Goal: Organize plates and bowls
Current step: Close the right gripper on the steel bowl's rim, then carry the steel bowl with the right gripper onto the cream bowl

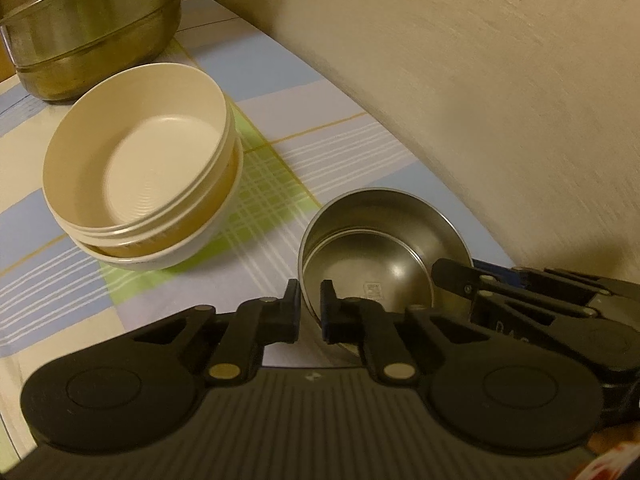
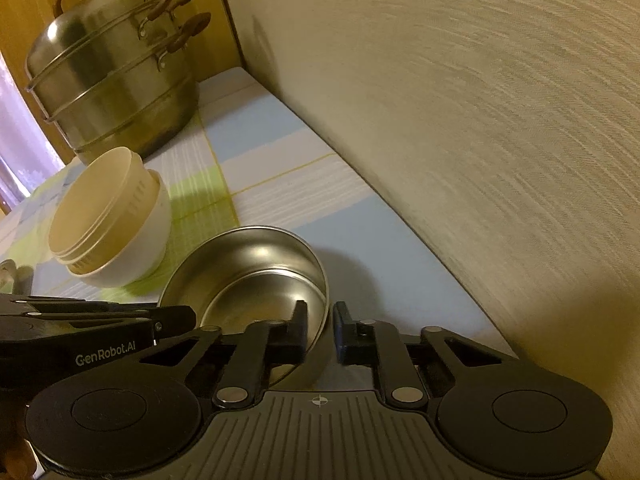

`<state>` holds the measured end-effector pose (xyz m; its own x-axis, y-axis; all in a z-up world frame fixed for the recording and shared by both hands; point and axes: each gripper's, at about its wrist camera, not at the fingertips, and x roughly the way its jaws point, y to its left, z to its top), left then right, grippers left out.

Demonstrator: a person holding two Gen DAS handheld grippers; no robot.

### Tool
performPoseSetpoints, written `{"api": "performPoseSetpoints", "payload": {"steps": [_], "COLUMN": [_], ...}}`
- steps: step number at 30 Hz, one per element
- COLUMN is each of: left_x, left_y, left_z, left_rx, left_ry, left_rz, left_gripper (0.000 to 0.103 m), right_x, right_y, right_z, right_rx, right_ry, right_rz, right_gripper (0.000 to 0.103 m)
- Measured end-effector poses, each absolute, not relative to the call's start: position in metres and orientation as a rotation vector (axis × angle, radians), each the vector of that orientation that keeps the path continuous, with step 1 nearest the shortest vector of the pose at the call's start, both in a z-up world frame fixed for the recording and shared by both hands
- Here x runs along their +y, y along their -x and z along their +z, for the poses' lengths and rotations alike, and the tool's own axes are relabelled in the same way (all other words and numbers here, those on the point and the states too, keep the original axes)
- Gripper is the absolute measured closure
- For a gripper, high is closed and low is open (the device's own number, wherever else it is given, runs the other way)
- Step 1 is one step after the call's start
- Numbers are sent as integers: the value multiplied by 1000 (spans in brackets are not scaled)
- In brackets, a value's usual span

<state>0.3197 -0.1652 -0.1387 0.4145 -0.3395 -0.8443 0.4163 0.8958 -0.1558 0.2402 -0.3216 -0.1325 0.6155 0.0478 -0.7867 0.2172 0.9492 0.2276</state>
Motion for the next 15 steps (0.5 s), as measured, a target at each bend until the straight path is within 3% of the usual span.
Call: {"api": "performPoseSetpoints", "payload": {"steps": [15], "left_x": [-161], "left_y": [-309], "left_z": [-124], "left_rx": [1033], "left_ry": [-64], "left_rz": [-493], "left_gripper": [95], "right_x": [-315], "right_y": [-234], "right_z": [-117], "right_rx": [900], "right_ry": [-259], "right_rz": [-99], "right_gripper": [95]}}
